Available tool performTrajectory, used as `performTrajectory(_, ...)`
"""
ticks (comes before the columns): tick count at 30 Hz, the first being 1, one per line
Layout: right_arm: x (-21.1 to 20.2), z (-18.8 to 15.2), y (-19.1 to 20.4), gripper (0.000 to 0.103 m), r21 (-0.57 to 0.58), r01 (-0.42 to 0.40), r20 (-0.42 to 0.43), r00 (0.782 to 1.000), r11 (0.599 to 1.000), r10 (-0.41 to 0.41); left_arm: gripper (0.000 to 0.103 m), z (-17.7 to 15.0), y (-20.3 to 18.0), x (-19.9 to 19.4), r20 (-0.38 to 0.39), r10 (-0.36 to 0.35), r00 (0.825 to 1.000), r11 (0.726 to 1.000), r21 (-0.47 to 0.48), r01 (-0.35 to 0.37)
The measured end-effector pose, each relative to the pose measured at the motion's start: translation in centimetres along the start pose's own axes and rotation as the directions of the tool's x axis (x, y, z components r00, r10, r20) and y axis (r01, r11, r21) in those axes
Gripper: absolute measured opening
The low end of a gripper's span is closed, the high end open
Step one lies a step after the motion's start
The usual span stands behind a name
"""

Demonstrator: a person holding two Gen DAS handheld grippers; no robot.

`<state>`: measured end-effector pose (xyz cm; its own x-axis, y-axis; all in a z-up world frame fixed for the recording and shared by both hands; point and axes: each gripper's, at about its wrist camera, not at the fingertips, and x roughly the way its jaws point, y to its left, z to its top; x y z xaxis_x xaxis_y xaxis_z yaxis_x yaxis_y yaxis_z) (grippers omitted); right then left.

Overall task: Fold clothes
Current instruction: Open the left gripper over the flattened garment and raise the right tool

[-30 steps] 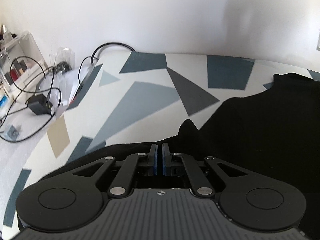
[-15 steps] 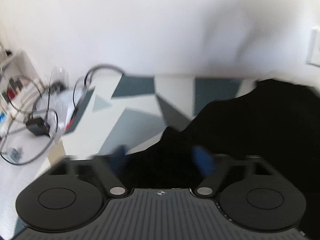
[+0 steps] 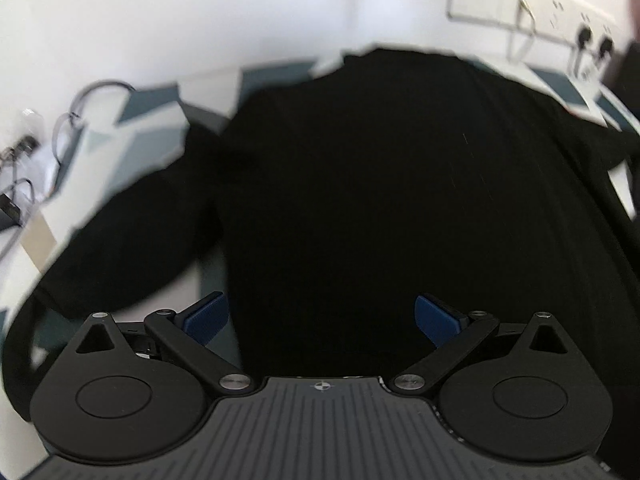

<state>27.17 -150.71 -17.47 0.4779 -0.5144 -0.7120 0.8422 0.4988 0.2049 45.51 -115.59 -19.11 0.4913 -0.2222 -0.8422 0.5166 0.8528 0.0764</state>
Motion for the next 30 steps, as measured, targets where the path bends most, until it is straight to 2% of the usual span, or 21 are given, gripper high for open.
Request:
performTrajectory(4,0.4,-2.5,2.3,0.086,0.003,-0.008,-0.026,1.0,1.0,0.008,0.103,-0.9,-0.1,0.2,-0.002,-0.007,1.0,1.0,-0.011,0.007)
performTrajectory(6,1.1,-3.1,4.6,0.088,-0.042,-0.01,-0.046,0.999,0.999,0.009,0.103,-1.1,0.2,0.3,-0.008,-0.023,1.0,0.999,-0.034,0.023)
performTrajectory(9,2.7,-3.9,8.2,0.091,-0.186,0.029,-0.105,0.993,0.982,-0.05,0.103,-1.4,0.5,0.4,-0.019,-0.038,0.999,0.996,-0.076,0.037)
performTrajectory(11,2.7,-4.0,8.7,0.089,-0.193,0.042,-0.087,0.994,0.98,-0.06,0.103,-1.4,0.5,0.5,-0.027,-0.032,0.999,0.996,-0.078,0.03)
performTrajectory(13,2.5,-4.1,8.9,0.071,-0.181,0.053,-0.058,0.996,0.982,-0.064,0.103,-1.4,0.7,0.7,-0.025,-0.041,0.999,0.997,-0.071,0.039)
performTrajectory(14,2.4,-3.9,8.6,0.05,-0.179,0.041,-0.05,0.997,0.983,-0.05,0.103,-1.4,0.9,0.7,-0.022,-0.048,0.999,0.997,-0.063,0.047)
performTrajectory(15,2.3,-3.6,8.1,0.037,-0.169,0.022,-0.052,0.998,0.985,-0.031,0.103,-1.4,1.0,0.8,-0.019,-0.057,0.998,0.997,-0.05,0.056)
performTrajectory(16,2.2,-3.1,7.2,0.029,-0.151,0.009,-0.06,0.998,0.989,-0.018,0.103,-1.4,1.2,0.8,-0.017,-0.065,0.998,0.997,-0.037,0.065)
performTrajectory(17,2.3,-2.7,6.3,0.011,-0.139,-0.002,-0.065,0.998,0.99,-0.007,0.103,-1.4,1.3,0.8,-0.013,-0.07,0.997,0.997,-0.029,0.07)
performTrajectory(18,2.4,-2.3,5.5,0.009,-0.132,-0.014,-0.07,0.998,0.991,0.005,0.103,-1.5,1.3,0.8,-0.008,-0.074,0.997,0.997,-0.024,0.073)
performTrajectory(20,2.9,-1.3,3.7,0.008,-0.124,0.03,-0.047,0.998,0.992,-0.037,0.103,-1.6,1.2,0.8,0.005,-0.076,0.997,0.997,-0.016,0.076)
performTrajectory(22,3.1,-0.3,1.0,0.007,-0.026,0.102,-0.005,0.995,0.994,-0.102,0.103,-1.8,1.2,0.8,0.015,-0.079,0.997,0.997,-0.011,0.079)
performTrajectory(25,3.0,0.9,-2.8,0.007,0.14,0.186,0.049,0.98,0.972,-0.195,0.103,-1.8,1.5,0.7,0.015,-0.087,0.996,0.996,0.001,0.087)
performTrajectory(27,2.5,1.4,-4.7,0.007,0.219,0.202,0.079,0.971,0.955,-0.223,0.103,-1.7,1.9,0.7,0.001,-0.089,0.996,0.996,0.002,0.089)
performTrajectory(30,2.1,1.8,-6.1,0.007,0.303,0.157,0.115,0.973,0.94,-0.199,0.103,-1.2,2.4,0.8,-0.031,-0.08,0.996,0.997,-0.015,0.08)
